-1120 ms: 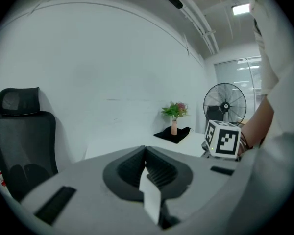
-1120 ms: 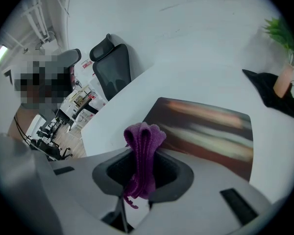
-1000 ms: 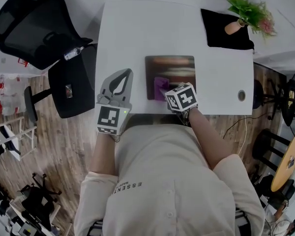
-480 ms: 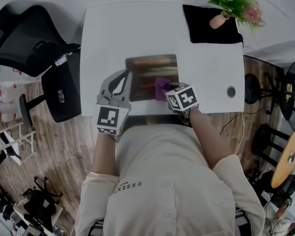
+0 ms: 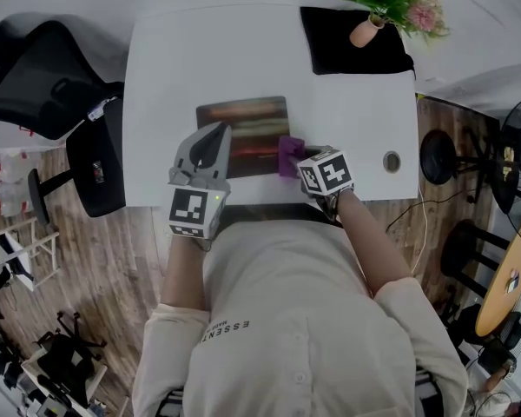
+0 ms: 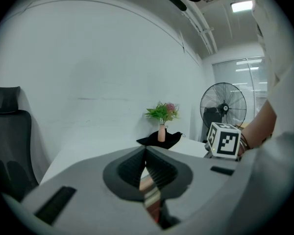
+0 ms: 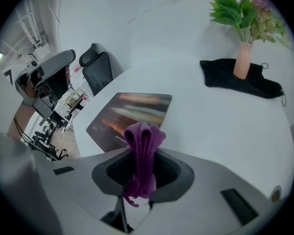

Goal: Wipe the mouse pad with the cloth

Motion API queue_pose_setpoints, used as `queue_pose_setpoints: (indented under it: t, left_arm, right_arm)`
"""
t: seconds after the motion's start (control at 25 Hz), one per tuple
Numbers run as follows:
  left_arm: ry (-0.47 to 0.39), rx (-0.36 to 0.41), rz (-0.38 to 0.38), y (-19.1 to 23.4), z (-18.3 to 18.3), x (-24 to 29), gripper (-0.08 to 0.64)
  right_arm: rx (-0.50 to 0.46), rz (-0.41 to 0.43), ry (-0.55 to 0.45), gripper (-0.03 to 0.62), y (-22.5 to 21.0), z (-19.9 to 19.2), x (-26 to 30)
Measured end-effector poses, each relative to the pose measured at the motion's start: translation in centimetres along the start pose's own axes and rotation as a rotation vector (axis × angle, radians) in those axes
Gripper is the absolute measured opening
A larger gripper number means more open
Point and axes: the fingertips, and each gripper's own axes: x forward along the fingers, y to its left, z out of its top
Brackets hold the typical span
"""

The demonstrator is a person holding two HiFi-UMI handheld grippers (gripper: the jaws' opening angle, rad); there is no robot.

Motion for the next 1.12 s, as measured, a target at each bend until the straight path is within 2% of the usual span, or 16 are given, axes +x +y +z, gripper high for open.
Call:
queue_pose_setpoints:
  t: [0.36, 0.48, 0.72, 1.12]
  left_arm:
    - [-0.01, -0.023, 0.025, -3.3, 0.3, 0.8, 0.002]
    - [-0.024, -0.044, 0.043, -3.1, 0.5, 0.4, 0.002]
    - [-0.07, -0.04, 0.007, -2.5, 2.6, -0.4, 0.002]
    - [-0.108, 0.018, 0.019, 2.8, 5.6, -3.9, 0.002]
  right_arm:
    - [-0.032, -0.047, 0.007, 0.1, -3.7, -1.6, -1.9]
    - [-0.059, -0.065, -0.033, 0.1, -3.9, -0.9, -2.8]
    - [-0.015, -0.056, -0.262, 0.1, -2.2, 3.8, -6.0]
    - [-0.121, -0.129, -0.603, 0.1, 2.9, 12.8, -11.5]
